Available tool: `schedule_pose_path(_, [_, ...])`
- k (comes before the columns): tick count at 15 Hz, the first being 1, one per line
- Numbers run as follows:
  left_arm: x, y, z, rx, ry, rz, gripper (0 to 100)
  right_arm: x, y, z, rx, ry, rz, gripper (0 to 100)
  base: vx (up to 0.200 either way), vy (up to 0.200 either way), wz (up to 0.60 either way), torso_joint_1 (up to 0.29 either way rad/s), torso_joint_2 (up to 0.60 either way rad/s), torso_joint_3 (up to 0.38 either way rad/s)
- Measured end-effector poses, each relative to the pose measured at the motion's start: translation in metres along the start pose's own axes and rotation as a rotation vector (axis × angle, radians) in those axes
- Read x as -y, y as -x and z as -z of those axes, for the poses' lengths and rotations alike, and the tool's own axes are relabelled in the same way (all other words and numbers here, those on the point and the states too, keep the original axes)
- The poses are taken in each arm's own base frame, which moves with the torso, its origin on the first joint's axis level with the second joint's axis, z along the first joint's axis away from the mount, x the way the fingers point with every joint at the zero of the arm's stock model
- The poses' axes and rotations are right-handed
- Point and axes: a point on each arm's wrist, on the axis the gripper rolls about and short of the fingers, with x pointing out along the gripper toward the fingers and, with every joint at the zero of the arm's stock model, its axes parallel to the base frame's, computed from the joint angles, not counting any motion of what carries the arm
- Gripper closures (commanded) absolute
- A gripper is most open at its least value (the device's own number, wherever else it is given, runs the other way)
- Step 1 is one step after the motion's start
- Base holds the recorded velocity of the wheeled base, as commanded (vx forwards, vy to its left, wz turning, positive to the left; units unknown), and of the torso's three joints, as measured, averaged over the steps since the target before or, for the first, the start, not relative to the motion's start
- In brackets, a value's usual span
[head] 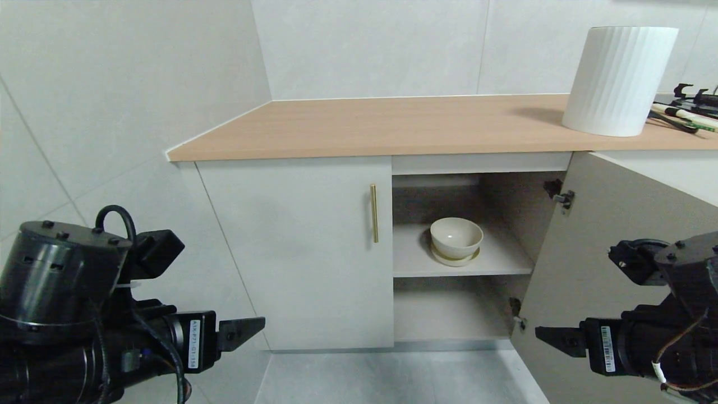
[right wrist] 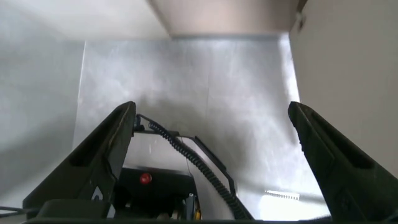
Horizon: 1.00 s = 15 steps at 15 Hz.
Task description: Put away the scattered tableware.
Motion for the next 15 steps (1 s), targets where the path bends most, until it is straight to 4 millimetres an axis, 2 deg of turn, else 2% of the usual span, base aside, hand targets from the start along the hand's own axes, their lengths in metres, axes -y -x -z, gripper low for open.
schedule_pose_path(4, [0.0007, -0.0006, 0.0003, -0.003, -0.003, 0.001, 0, -0.0001, -0.0006, 0.0007, -0.004, 0.001, 0.001, 0, -0.2, 0.0, 0.0, 0.005, 0.0, 0.007])
schedule_pose_path(15, [0.0014, -0.0015, 0.0017, -0.01, -0.01, 0.003, 0, 0.0028, 0.0027, 0.004, -0.035, 0.017, 0.017, 0, 0.0, 0.0, 0.0, 0.0, 0.0, 0.0])
